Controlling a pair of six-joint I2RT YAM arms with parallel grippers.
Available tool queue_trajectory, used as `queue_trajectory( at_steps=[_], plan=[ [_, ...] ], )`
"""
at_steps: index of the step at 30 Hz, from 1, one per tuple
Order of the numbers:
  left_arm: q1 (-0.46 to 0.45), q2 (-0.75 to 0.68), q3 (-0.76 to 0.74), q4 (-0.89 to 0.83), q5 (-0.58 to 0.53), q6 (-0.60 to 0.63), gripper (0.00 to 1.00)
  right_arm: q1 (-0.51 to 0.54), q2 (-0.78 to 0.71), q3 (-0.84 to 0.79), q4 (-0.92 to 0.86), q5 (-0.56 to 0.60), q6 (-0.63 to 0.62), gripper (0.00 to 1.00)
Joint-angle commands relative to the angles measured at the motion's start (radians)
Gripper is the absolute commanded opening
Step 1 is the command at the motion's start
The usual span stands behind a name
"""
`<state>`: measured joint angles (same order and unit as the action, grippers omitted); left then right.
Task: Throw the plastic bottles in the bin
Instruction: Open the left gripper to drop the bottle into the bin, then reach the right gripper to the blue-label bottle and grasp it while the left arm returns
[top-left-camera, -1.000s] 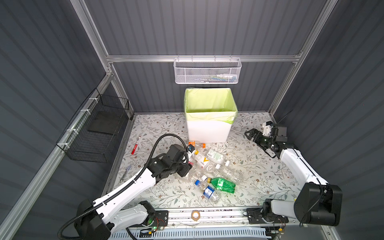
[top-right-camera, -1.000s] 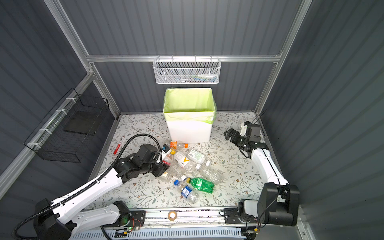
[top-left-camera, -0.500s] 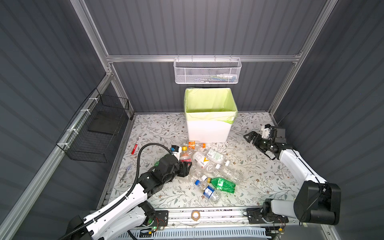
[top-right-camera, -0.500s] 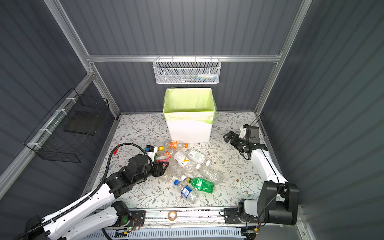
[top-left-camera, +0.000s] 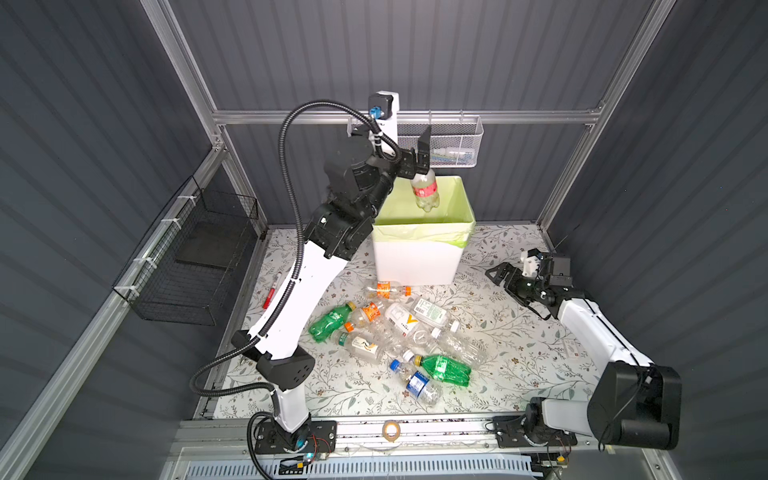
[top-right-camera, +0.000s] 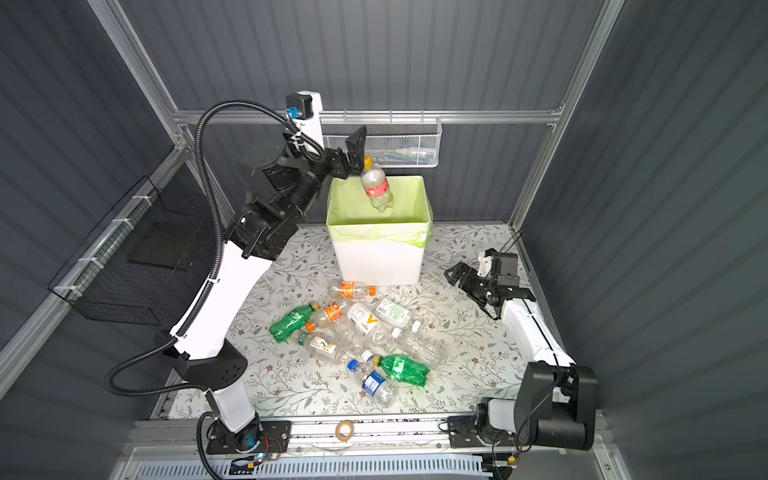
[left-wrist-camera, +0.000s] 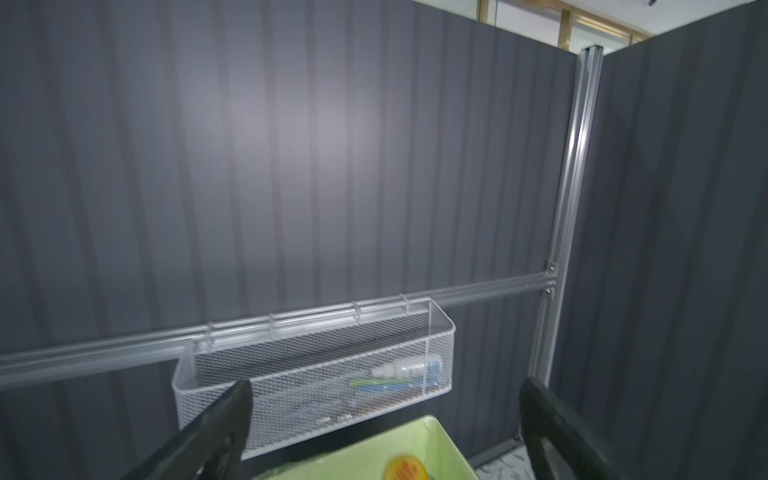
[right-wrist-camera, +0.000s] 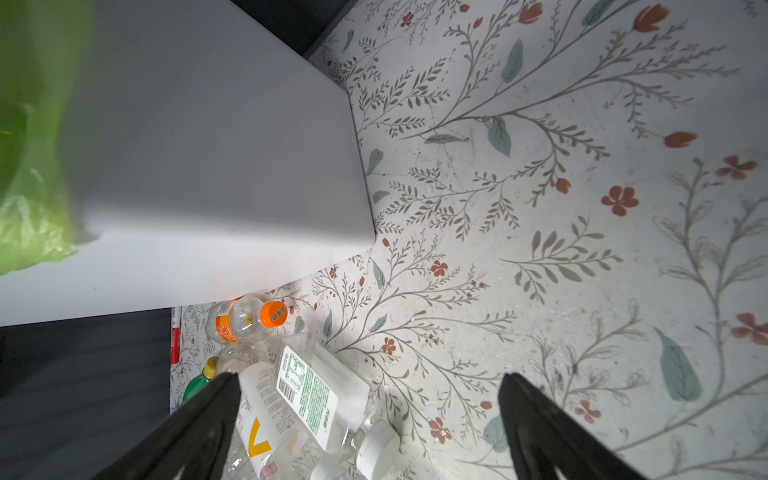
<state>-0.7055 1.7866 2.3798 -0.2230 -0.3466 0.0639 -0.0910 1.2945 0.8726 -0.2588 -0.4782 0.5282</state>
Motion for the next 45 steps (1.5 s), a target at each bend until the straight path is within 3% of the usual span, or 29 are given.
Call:
queue_trajectory(
  at_steps=[1, 6, 9, 14, 17, 21, 26, 31, 37, 45],
  plan=[
    [0.034, -0.117, -0.219, 0.135, -0.091, 0.068, 1.0, 0.004, -0.03, -0.025, -0.006, -0.003, 0.007, 0.99],
    [0.102, -0.259, -0.413, 0.091, -0.108, 0.049, 1.0, 0.008, -0.001, -0.002, -0.051, 0.0, -0.04, 0.99],
    [0.188, -0.367, -0.601, 0.045, -0.091, -0.002, 1.0, 0.062, 0.008, 0.038, -0.119, 0.03, -0.118, 0.99],
    [0.374, -0.506, -0.975, -0.062, 0.036, -0.193, 0.99, 0.257, -0.07, 0.091, -0.286, 0.194, -0.266, 0.98],
    [0.427, -0.544, -1.179, -0.068, 0.116, -0.287, 0.99, 0.403, -0.132, 0.112, -0.373, 0.269, -0.319, 0.96],
    [0.449, -0.574, -1.321, -0.025, 0.15, -0.335, 0.99, 0.639, -0.205, 0.11, -0.467, 0.333, -0.341, 0.95],
    [0.462, -0.549, -1.343, -0.015, 0.17, -0.337, 0.99, 0.945, -0.158, 0.074, -0.513, 0.389, -0.313, 0.95],
    [0.469, -0.53, -1.353, 0.004, 0.186, -0.343, 0.99, 1.146, 0.008, 0.086, -0.504, 0.422, -0.287, 0.88],
    [0.484, -0.535, -1.387, 0.017, 0.204, -0.344, 0.99, 1.272, 0.181, 0.143, -0.478, 0.418, -0.242, 0.83],
    [0.494, -0.532, -1.421, 0.032, 0.239, -0.358, 0.99, 1.307, 0.312, 0.169, -0.446, 0.444, -0.23, 0.83]
  ],
)
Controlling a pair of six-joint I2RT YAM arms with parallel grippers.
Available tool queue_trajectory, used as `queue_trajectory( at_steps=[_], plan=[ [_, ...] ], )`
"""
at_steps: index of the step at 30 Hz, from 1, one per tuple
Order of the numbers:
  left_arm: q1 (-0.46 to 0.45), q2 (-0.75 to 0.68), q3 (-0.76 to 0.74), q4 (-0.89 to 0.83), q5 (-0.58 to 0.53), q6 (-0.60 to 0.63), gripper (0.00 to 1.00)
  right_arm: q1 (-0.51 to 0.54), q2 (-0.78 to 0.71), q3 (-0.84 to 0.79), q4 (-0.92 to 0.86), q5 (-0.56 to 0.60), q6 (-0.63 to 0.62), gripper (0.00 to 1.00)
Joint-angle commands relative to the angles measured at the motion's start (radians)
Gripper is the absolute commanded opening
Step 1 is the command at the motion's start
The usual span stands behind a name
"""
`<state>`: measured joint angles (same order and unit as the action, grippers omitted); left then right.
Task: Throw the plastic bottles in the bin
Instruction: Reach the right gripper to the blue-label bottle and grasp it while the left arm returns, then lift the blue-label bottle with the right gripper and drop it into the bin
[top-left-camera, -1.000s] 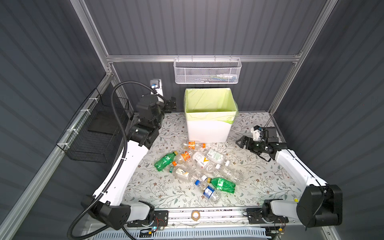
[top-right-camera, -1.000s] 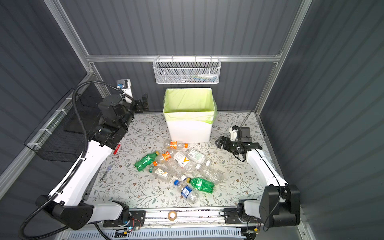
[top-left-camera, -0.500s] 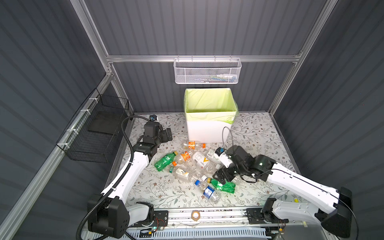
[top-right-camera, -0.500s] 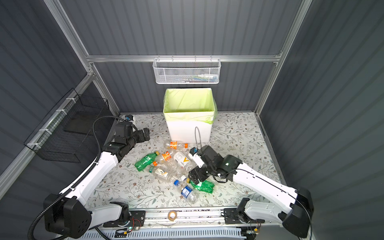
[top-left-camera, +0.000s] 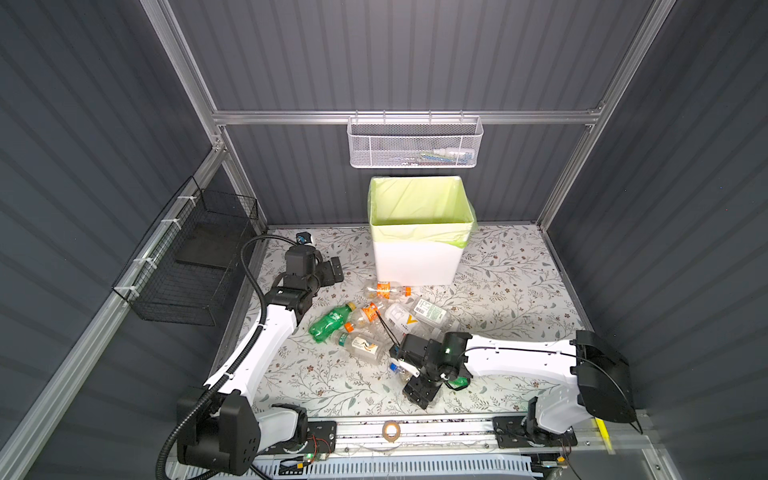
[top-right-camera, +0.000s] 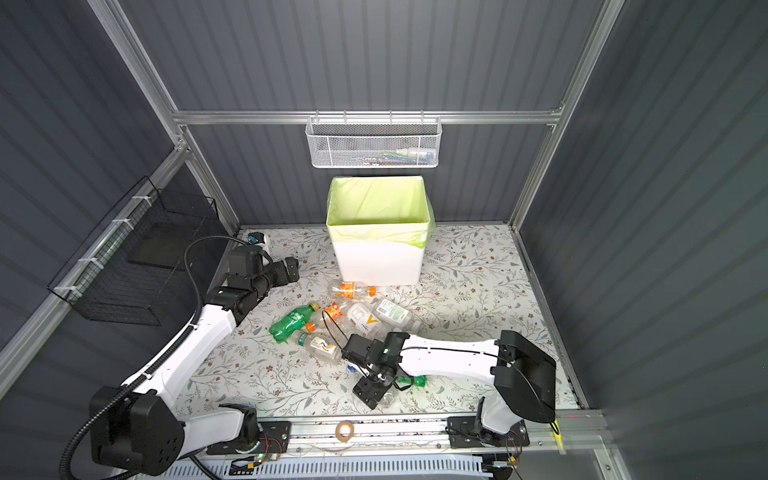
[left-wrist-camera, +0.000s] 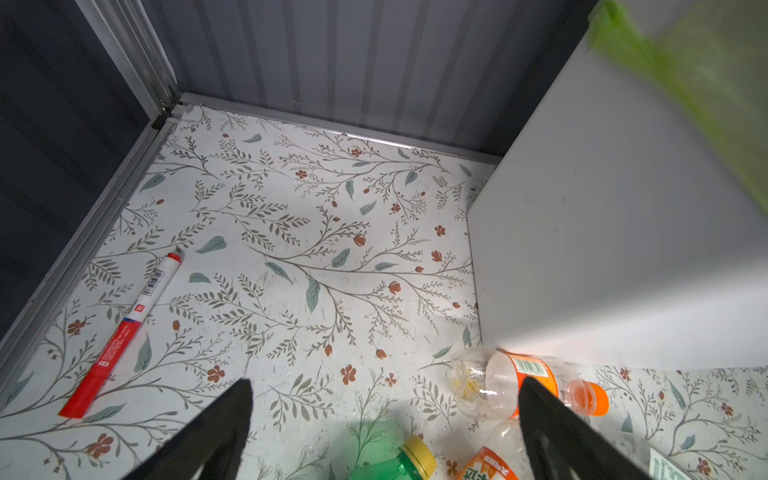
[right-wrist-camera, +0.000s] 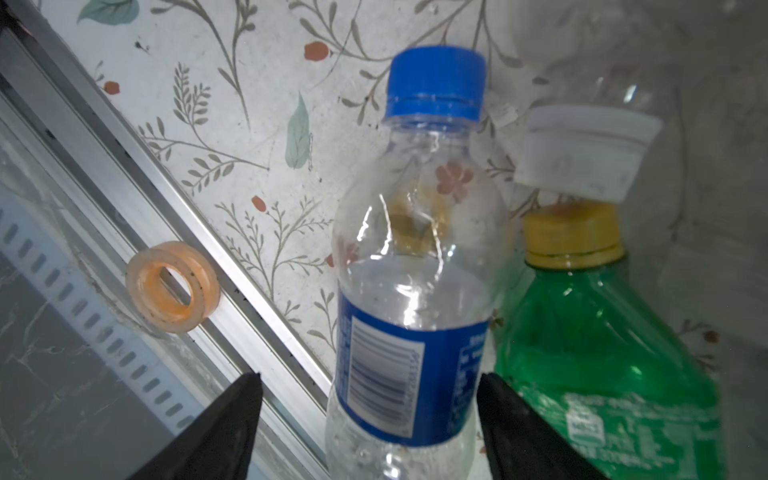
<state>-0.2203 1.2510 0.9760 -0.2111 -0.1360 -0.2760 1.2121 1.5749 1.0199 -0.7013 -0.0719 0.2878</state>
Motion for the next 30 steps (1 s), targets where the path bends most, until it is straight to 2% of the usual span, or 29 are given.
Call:
queue_trajectory(
  at_steps=[1, 8, 14, 16, 23, 27, 30],
  plan=[
    [0.009, 0.004, -0.022, 0.021, 0.031, -0.02, 0.99, 0.005, 0.043, 0.024, -0.008, 0.047, 0.008, 0.83],
    [0.019, 0.01, -0.043, 0.024, 0.036, -0.026, 1.0, 0.005, 0.082, 0.009, 0.009, 0.085, -0.002, 0.81],
    [0.024, 0.025, -0.045, 0.026, 0.044, -0.028, 0.99, 0.005, 0.068, -0.001, 0.02, 0.09, -0.005, 0.7],
    [0.025, 0.036, -0.048, 0.033, 0.051, -0.028, 0.99, 0.005, 0.035, -0.013, 0.04, 0.081, 0.002, 0.65],
    [0.027, 0.072, -0.038, 0.04, 0.075, -0.027, 0.98, -0.018, -0.092, -0.049, 0.056, 0.08, 0.057, 0.55],
    [0.029, 0.072, -0.026, 0.031, 0.073, -0.016, 0.99, -0.088, -0.205, -0.072, 0.056, 0.066, 0.091, 0.52],
    [0.03, 0.069, -0.028, 0.023, 0.076, -0.013, 0.99, -0.195, -0.332, -0.11, 0.076, 0.046, 0.134, 0.52]
  ],
)
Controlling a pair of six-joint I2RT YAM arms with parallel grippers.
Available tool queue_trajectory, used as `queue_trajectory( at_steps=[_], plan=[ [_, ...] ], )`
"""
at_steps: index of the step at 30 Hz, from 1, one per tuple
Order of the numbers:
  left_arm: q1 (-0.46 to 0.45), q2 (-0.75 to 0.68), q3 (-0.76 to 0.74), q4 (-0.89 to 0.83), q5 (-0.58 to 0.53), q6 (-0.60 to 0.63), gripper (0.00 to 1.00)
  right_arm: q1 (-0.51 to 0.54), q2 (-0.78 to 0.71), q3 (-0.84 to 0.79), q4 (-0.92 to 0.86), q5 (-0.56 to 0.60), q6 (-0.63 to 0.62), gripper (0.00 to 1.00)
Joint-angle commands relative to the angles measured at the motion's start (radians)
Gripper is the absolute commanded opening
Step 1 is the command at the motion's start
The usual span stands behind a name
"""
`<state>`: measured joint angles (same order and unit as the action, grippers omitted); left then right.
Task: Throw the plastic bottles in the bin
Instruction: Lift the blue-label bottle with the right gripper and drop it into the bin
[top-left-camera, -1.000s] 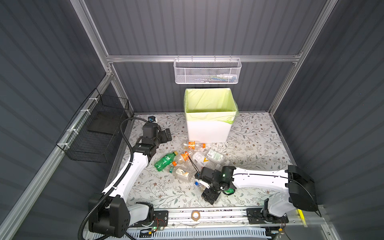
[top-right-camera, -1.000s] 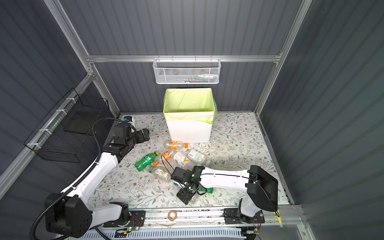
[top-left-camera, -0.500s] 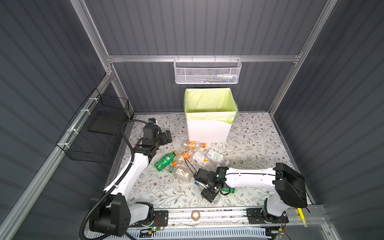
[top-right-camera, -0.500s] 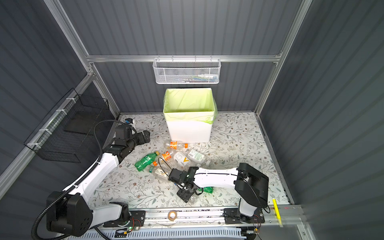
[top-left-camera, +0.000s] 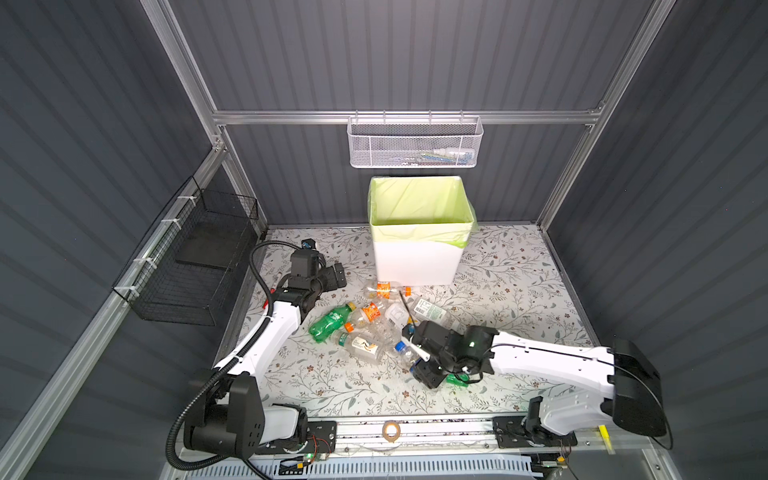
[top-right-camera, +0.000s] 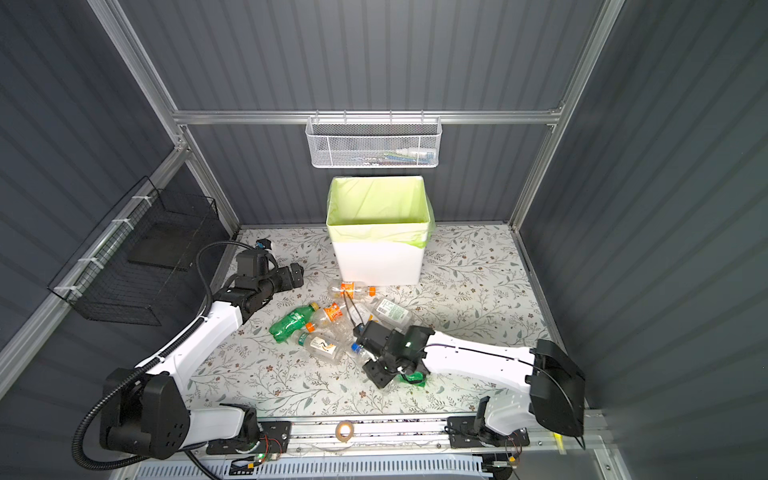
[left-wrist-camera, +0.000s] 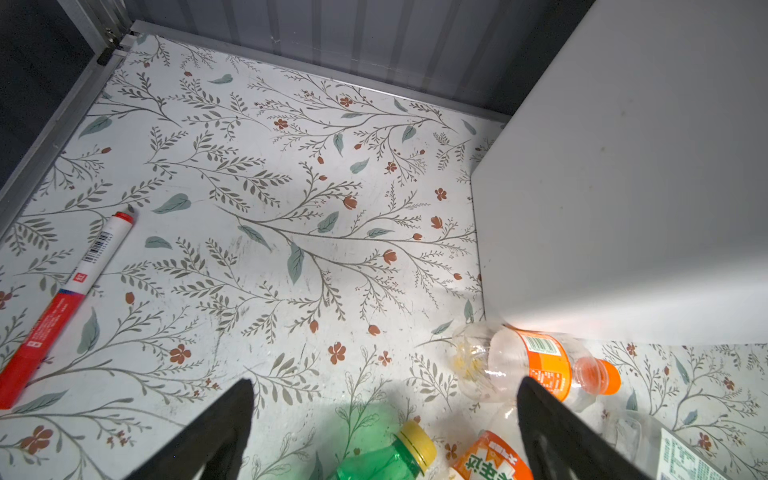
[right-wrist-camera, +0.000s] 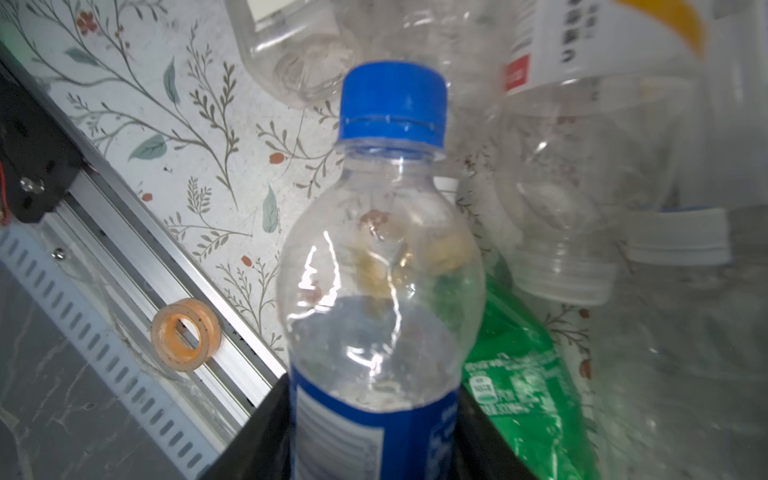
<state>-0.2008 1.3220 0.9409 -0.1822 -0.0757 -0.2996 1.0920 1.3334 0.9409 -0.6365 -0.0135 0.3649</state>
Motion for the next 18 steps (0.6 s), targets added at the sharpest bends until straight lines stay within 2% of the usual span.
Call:
queue_trajectory(
  at_steps=[1, 8, 13, 16, 18],
  plan=[
    [0.01, -0.003, 0.006, -0.008, 0.016, 0.013, 0.98, -0.13, -0.149, -0.053, 0.024, -0.019, 0.072, 0.52],
    [0.01, -0.015, -0.001, -0.006, 0.071, 0.031, 0.99, -0.602, -0.425, -0.189, 0.019, -0.045, 0.146, 0.54],
    [0.011, -0.018, -0.013, -0.029, 0.101, 0.029, 0.99, -0.971, -0.505, -0.353, 0.095, -0.226, 0.214, 0.54],
    [0.011, -0.022, -0.041, -0.034, 0.114, 0.013, 0.98, -1.095, -0.482, -0.417, 0.154, -0.307, 0.224, 0.53],
    [0.011, -0.029, -0.057, -0.038, 0.108, 0.007, 0.98, -1.126, -0.451, -0.403, 0.162, -0.312, 0.202, 0.52]
  ],
)
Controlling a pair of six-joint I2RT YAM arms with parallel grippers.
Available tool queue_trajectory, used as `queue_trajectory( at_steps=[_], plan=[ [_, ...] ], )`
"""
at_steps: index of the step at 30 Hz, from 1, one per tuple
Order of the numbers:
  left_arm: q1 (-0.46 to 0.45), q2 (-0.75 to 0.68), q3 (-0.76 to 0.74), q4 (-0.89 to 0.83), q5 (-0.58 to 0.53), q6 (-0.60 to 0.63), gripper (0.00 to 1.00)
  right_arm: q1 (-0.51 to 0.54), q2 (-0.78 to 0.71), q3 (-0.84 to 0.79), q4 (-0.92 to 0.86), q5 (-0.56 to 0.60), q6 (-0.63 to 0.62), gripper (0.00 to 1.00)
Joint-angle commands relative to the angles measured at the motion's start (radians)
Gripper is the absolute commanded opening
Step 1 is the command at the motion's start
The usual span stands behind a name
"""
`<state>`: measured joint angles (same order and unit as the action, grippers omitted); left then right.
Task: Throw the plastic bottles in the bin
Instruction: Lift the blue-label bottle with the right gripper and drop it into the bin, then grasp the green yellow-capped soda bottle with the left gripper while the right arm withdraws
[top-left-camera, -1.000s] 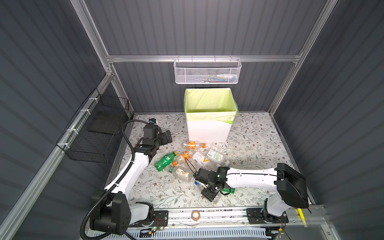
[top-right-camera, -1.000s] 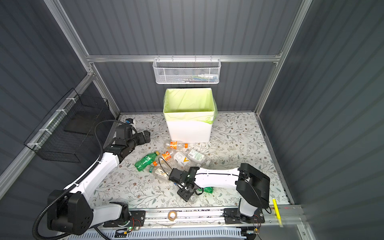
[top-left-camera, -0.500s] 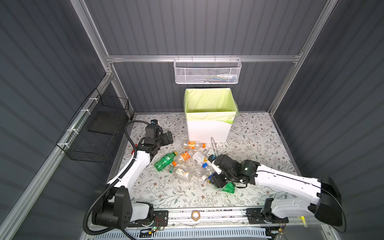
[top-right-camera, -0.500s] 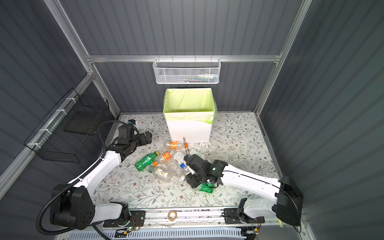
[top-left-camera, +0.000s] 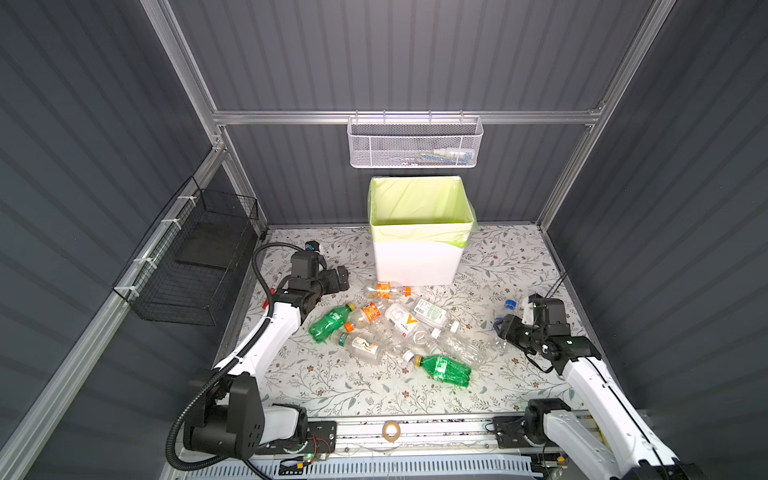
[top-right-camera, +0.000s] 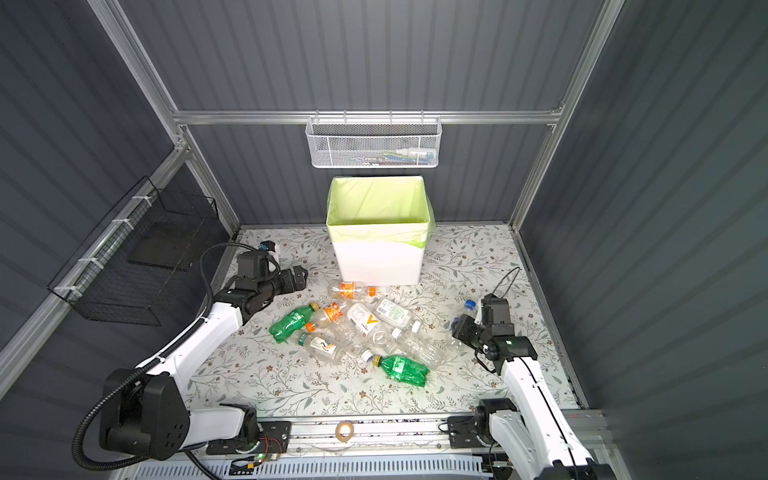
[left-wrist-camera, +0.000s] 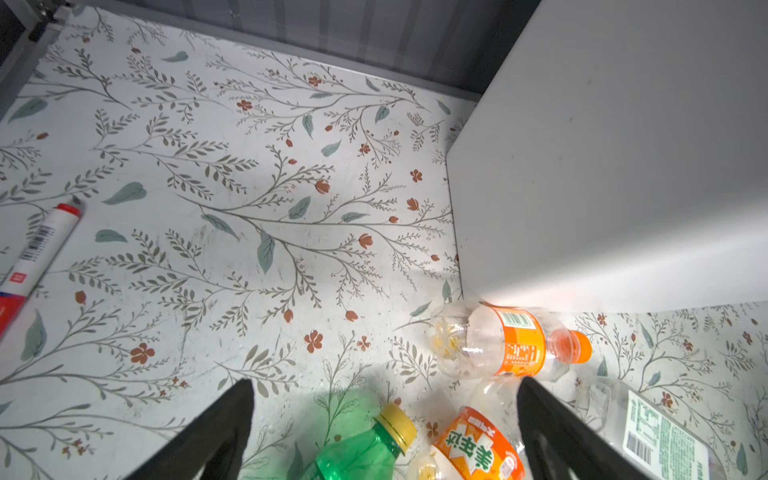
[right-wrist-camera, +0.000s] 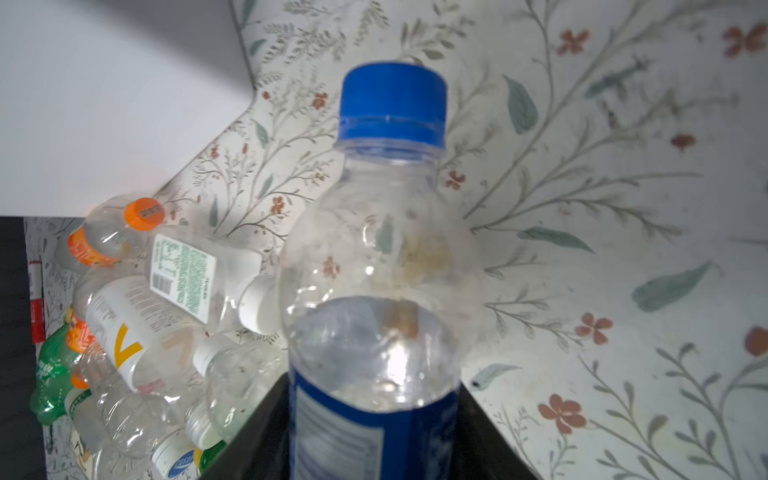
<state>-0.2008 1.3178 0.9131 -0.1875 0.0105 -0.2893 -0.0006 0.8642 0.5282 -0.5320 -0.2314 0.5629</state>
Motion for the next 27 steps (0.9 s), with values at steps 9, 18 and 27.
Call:
queue_trajectory(
  at_steps=[9, 18, 27],
  plan=[
    [0.011, -0.06, -0.091, -0.015, 0.026, -0.024, 0.99, 0.015, 0.281, 0.728, 0.003, -0.145, -0.045, 0.51],
    [0.009, -0.053, -0.074, -0.039, 0.021, -0.013, 1.0, 0.084, 0.706, 1.335, 0.072, -0.332, 0.185, 0.99],
    [0.009, -0.038, -0.055, -0.142, 0.051, 0.058, 1.0, -0.063, 0.538, 0.953, 0.246, -0.364, 0.248, 0.99]
  ],
)
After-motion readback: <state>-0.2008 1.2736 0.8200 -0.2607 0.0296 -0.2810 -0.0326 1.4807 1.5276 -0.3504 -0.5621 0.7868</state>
